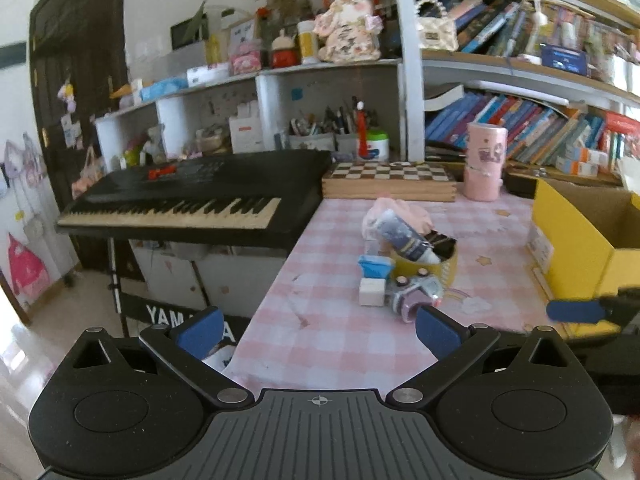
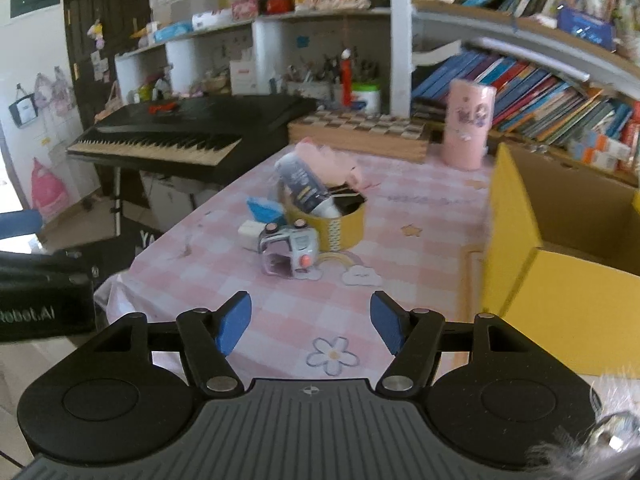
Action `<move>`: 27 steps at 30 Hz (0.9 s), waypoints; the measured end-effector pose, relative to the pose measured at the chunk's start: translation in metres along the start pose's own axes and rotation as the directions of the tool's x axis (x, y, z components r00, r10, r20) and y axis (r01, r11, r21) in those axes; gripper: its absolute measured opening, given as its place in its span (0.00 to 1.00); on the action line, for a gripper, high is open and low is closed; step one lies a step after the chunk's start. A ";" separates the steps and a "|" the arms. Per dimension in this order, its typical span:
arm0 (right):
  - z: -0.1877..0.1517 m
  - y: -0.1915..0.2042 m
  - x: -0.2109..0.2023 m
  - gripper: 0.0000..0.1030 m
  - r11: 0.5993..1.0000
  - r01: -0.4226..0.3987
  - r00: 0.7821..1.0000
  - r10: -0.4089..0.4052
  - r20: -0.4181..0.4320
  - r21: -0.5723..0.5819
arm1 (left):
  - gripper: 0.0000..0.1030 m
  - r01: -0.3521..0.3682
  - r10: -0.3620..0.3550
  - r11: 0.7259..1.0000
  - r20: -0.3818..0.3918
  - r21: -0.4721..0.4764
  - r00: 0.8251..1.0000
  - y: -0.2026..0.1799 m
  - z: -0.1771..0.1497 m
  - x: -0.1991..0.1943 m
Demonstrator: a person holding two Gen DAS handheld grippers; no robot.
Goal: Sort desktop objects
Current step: 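Reach both tools toward the toy truck and white charger plug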
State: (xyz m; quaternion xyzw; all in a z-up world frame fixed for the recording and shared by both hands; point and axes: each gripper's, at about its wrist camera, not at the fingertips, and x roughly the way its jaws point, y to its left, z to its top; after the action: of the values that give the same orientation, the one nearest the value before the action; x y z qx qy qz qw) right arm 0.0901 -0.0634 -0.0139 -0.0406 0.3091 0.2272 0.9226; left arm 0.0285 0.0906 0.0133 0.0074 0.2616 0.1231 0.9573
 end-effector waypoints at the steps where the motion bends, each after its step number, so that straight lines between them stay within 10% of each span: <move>1: 0.002 0.001 0.006 0.65 1.000 -0.004 1.000 0.004 -0.011 -0.005 | 0.99 0.012 -0.012 1.000 -0.002 -0.027 1.000 0.004 0.003 0.006; 12: 0.017 0.004 0.069 0.89 0.996 -0.022 0.994 0.012 -0.112 -0.088 | 0.99 0.027 -0.038 0.992 -0.085 -0.126 0.996 0.011 0.021 0.068; 27: 0.041 0.005 0.143 0.87 0.994 -0.040 0.984 0.022 -0.175 -0.102 | 0.99 0.057 -0.076 0.993 -0.185 -0.108 0.980 0.011 0.034 0.125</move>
State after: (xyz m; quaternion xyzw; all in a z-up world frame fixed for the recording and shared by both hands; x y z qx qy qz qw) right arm 0.2116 0.0062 -0.0643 -0.1040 0.3767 0.2531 0.8850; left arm 0.1468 0.1332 -0.0183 -0.0620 0.3446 0.1042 0.9309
